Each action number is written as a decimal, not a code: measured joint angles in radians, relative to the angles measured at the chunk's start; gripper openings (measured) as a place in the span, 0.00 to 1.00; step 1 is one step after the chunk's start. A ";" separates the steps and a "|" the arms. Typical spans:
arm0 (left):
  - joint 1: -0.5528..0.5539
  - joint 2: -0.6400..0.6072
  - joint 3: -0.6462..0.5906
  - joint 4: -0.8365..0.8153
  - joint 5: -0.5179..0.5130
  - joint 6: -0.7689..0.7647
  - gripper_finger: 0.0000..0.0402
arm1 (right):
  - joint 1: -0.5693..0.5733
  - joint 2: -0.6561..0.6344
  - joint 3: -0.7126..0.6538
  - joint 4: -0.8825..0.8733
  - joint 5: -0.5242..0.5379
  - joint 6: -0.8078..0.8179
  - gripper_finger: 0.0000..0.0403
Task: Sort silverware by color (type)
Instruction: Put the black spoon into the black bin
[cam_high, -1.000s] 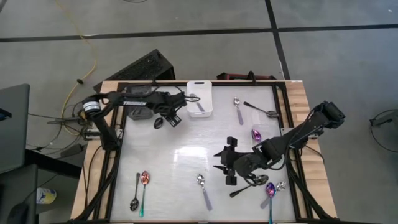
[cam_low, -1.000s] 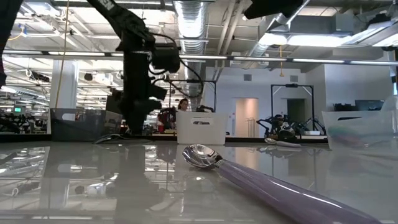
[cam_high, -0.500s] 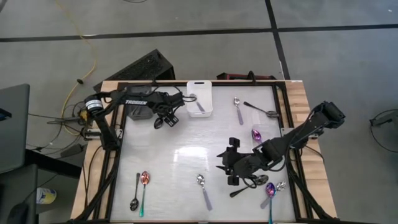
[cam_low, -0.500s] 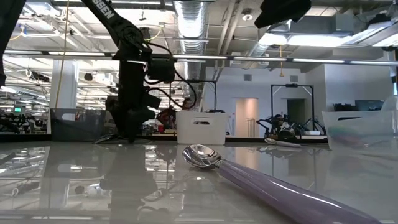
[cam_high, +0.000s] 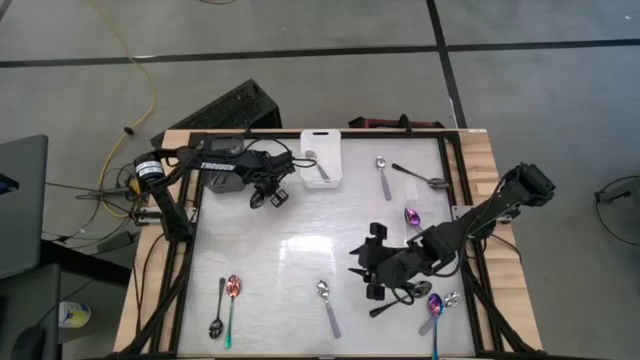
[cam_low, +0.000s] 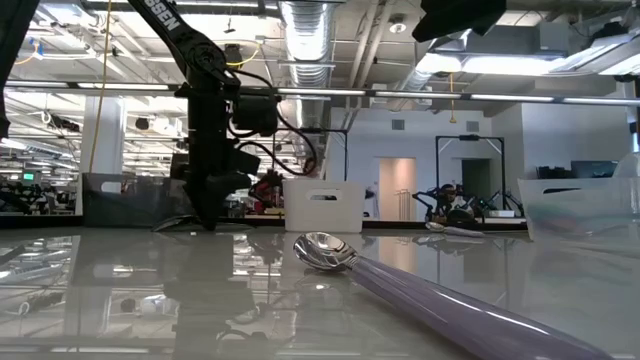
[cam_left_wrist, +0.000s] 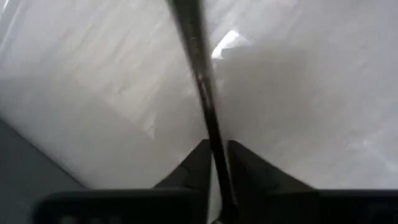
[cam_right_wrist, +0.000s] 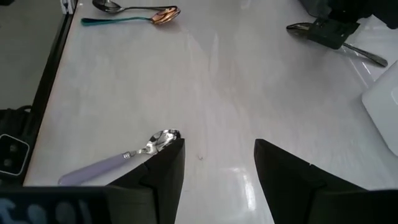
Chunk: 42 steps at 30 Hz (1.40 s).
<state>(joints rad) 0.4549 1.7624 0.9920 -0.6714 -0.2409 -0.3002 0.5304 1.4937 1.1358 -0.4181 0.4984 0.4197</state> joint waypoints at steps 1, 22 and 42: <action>-0.004 -0.004 0.000 0.000 0.000 0.004 0.05 | 0.001 0.000 0.000 -0.001 0.000 0.007 0.53; -0.253 -0.416 -0.005 0.148 0.498 -0.016 0.01 | -0.008 0.000 0.000 0.205 -0.003 -0.392 0.53; -0.489 -0.398 -0.004 0.371 0.452 -0.103 0.01 | -0.156 0.000 -0.001 0.237 -0.001 -0.660 0.49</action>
<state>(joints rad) -0.0338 1.3643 0.9882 -0.3007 0.2111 -0.4030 0.3745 1.4937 1.1351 -0.1814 0.4974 -0.2404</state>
